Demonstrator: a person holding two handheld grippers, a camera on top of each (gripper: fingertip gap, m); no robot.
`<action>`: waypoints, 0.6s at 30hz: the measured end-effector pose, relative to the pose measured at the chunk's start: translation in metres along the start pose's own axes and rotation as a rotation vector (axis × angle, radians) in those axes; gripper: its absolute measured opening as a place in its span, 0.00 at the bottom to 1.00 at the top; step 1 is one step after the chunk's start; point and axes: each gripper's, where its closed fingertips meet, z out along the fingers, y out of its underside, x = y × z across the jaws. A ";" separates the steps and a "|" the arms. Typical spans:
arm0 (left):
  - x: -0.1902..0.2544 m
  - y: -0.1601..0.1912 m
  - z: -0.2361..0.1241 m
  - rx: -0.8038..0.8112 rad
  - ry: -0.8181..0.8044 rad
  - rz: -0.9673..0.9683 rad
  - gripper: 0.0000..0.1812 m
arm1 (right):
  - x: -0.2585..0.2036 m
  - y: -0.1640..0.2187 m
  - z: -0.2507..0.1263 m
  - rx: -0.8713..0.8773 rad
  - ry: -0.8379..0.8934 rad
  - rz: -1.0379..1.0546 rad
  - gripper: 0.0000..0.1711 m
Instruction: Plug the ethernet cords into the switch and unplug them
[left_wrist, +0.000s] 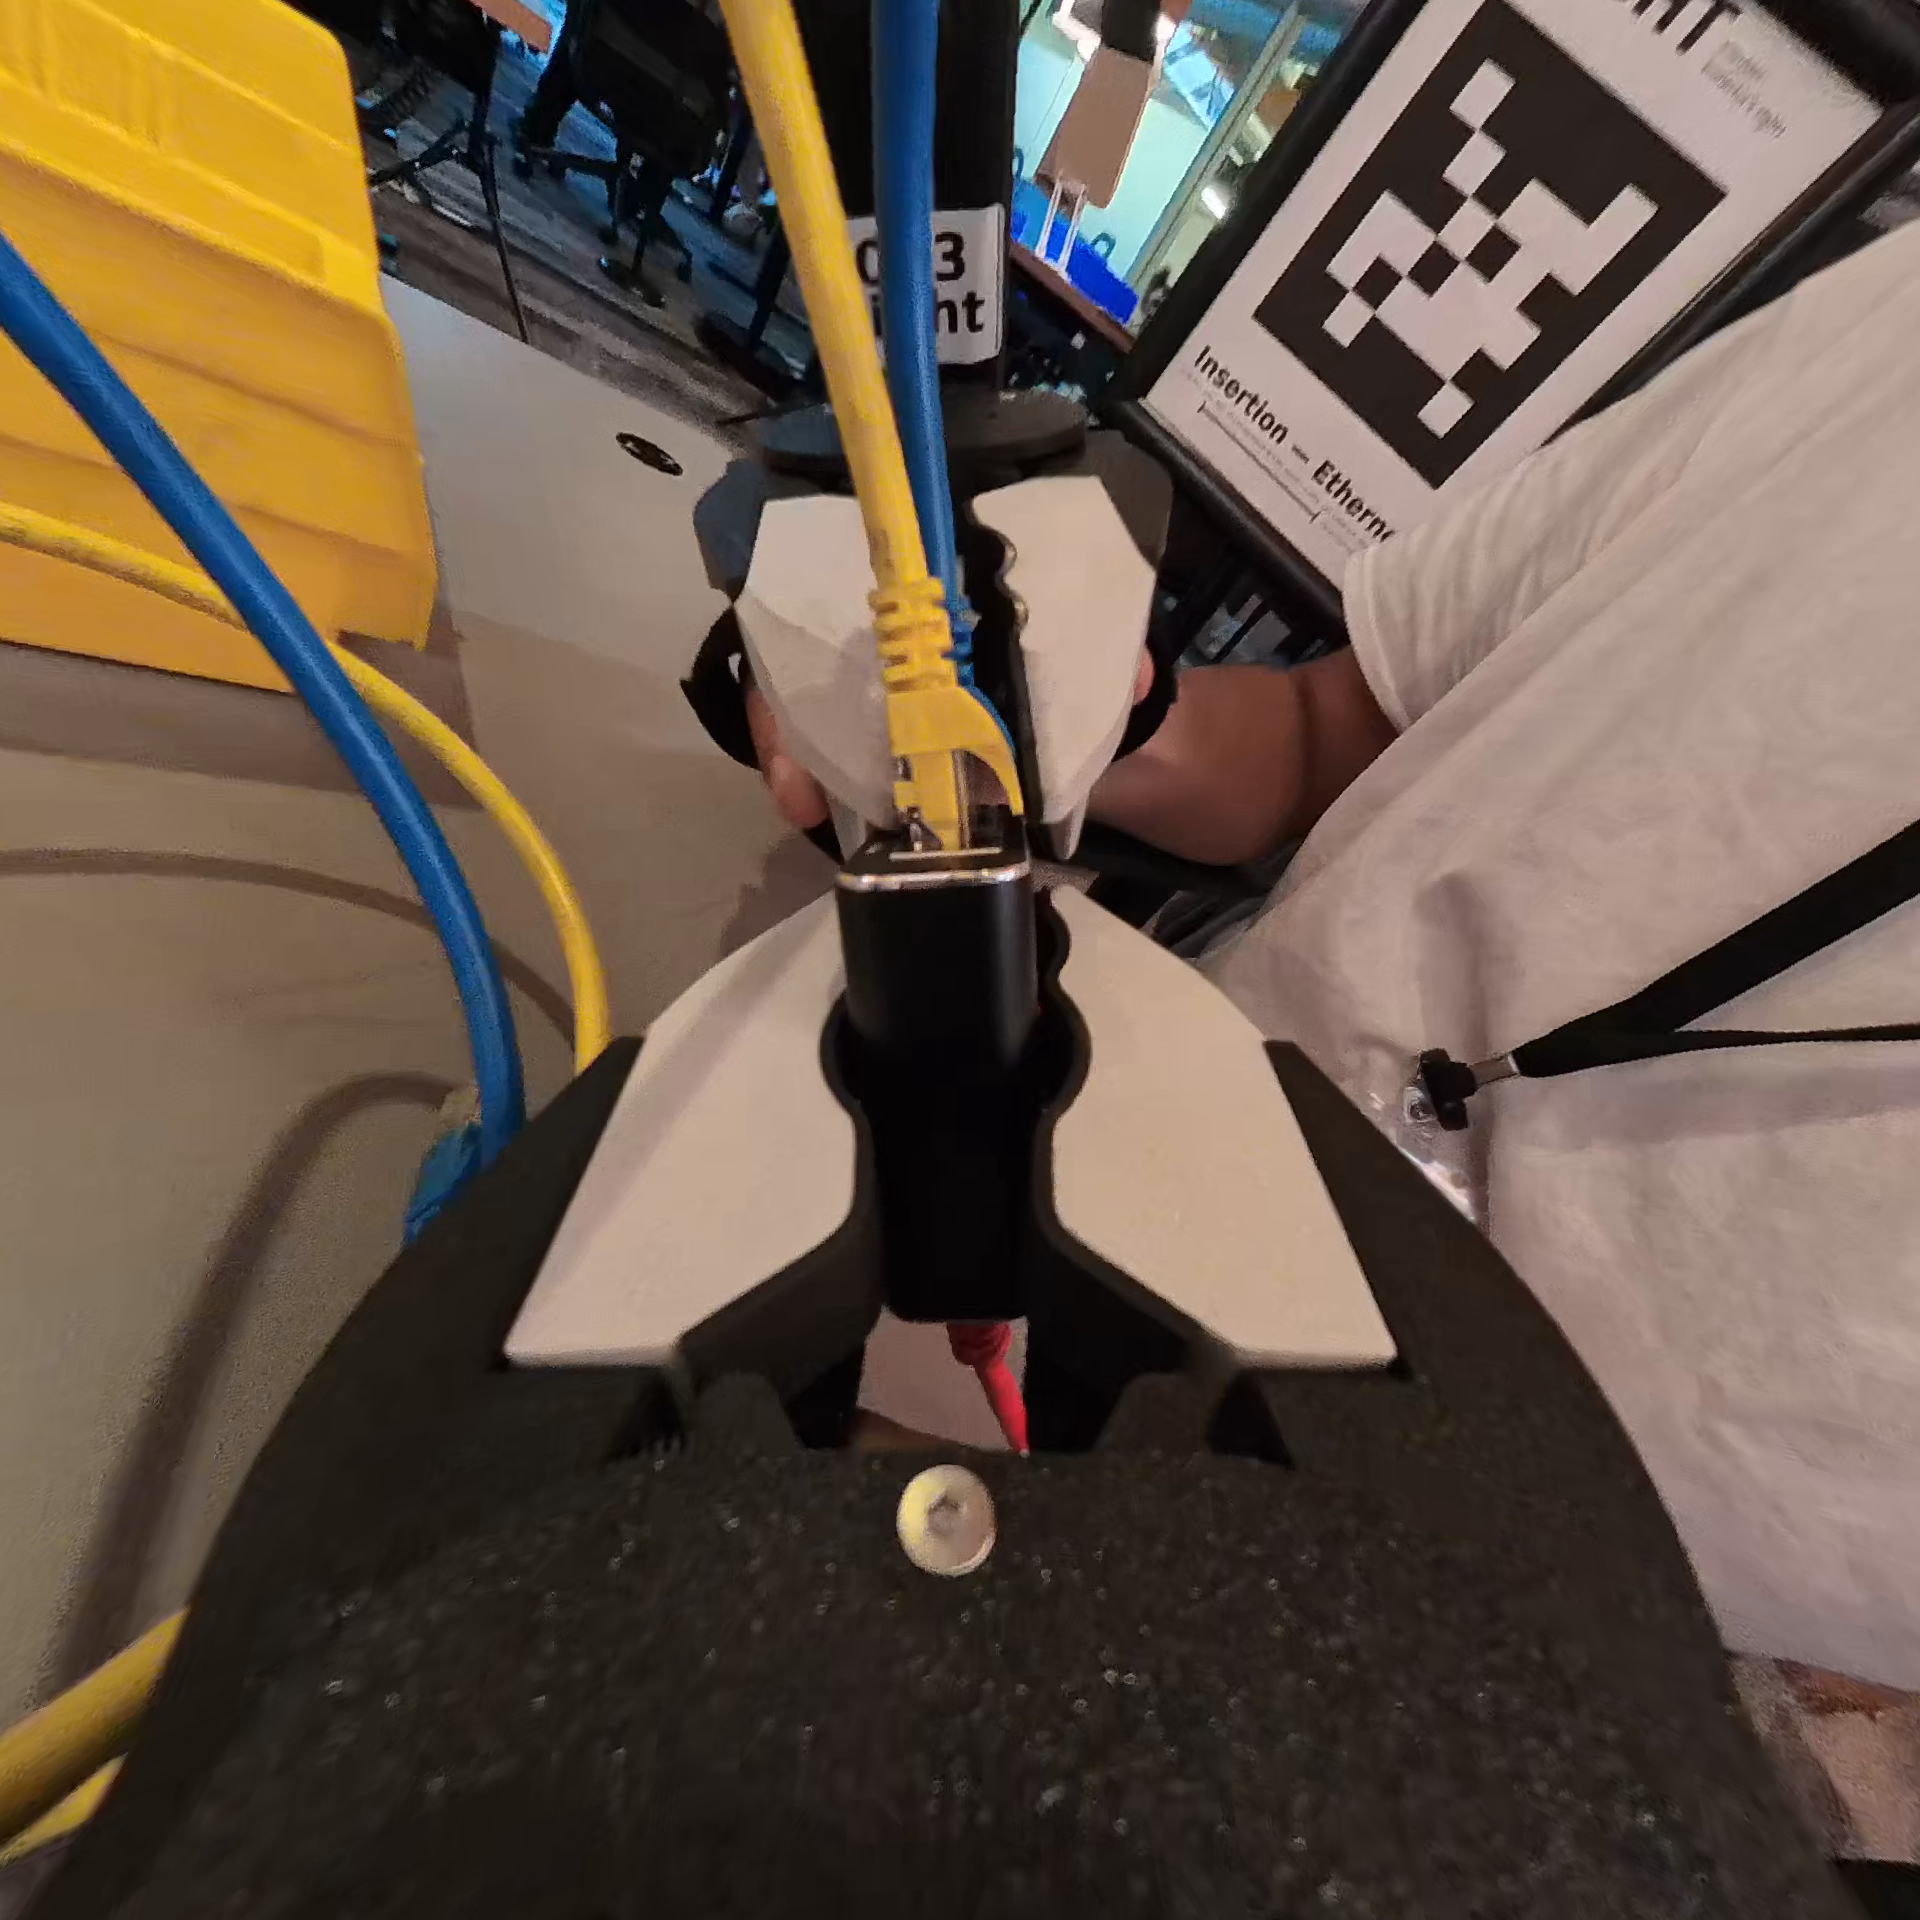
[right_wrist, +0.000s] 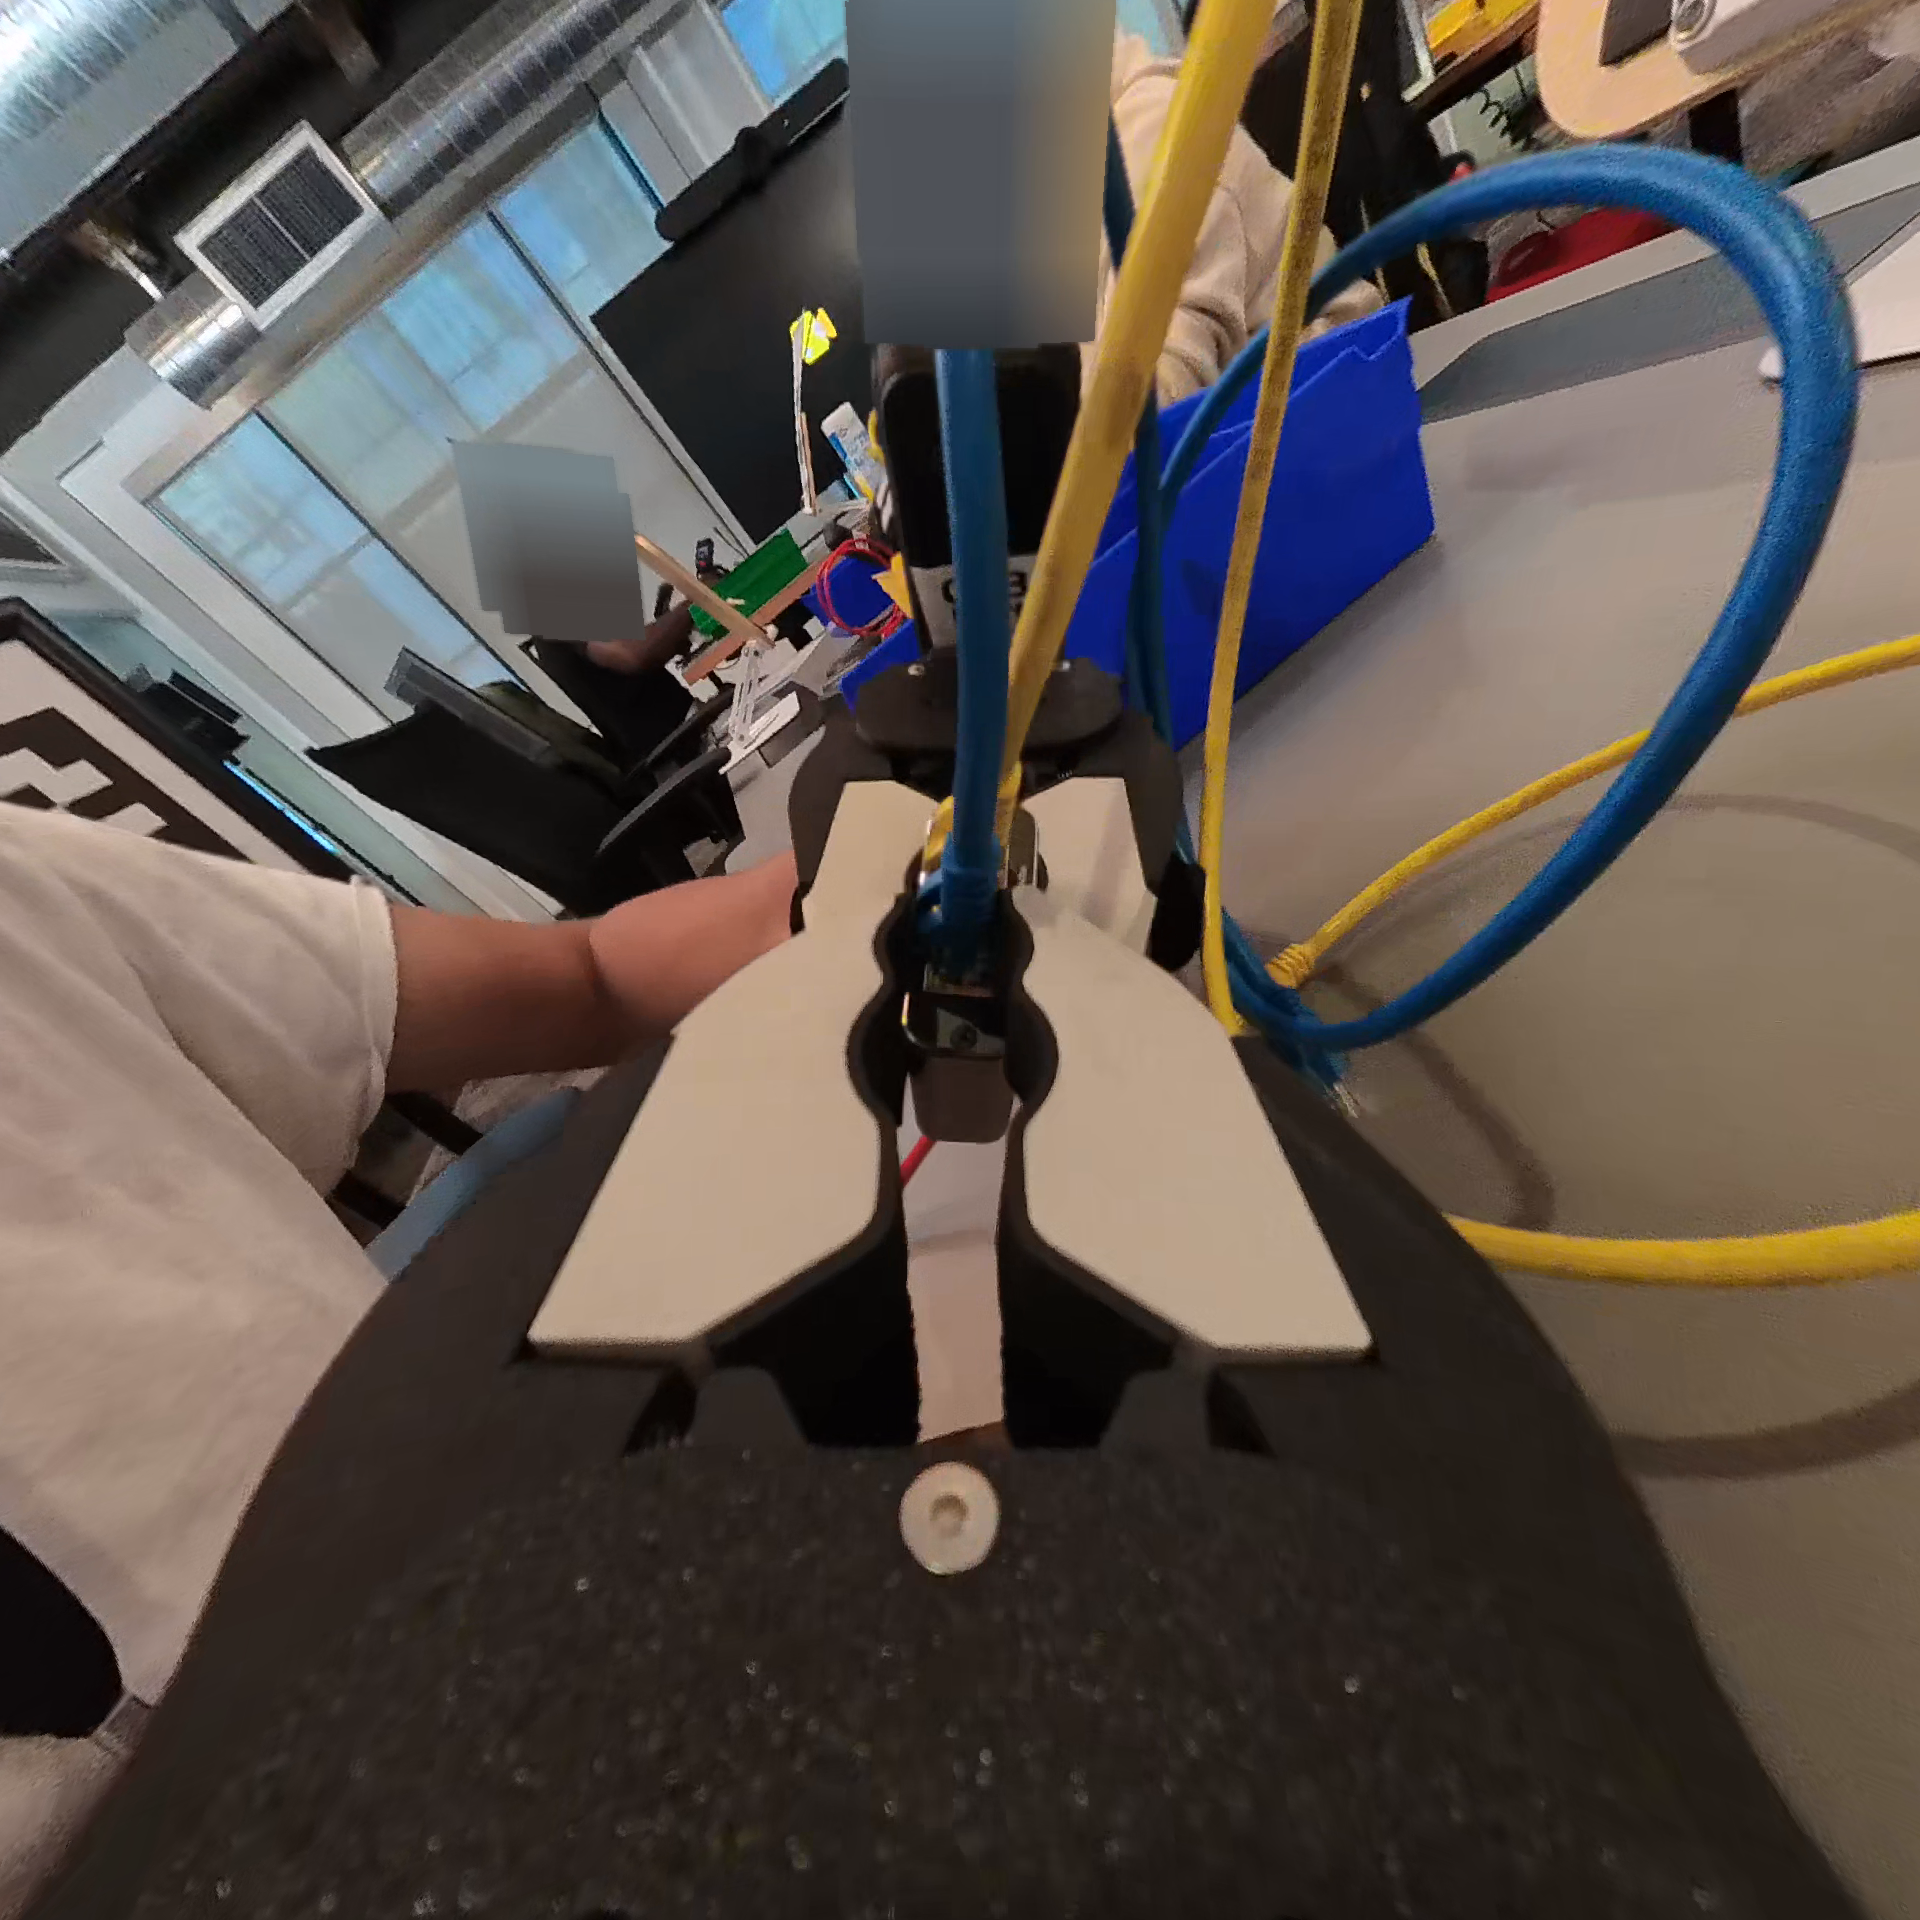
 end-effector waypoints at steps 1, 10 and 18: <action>0.000 0.000 0.000 0.010 0.008 -0.003 0.15 | 0.000 0.000 0.001 0.006 -0.006 0.013 0.08; -0.003 0.008 -0.004 0.049 -0.008 -0.009 0.15 | 0.005 0.004 0.003 -0.002 -0.018 0.038 0.08; -0.003 0.012 -0.003 0.029 -0.025 -0.016 0.15 | 0.005 0.010 0.002 -0.050 0.027 -0.034 0.08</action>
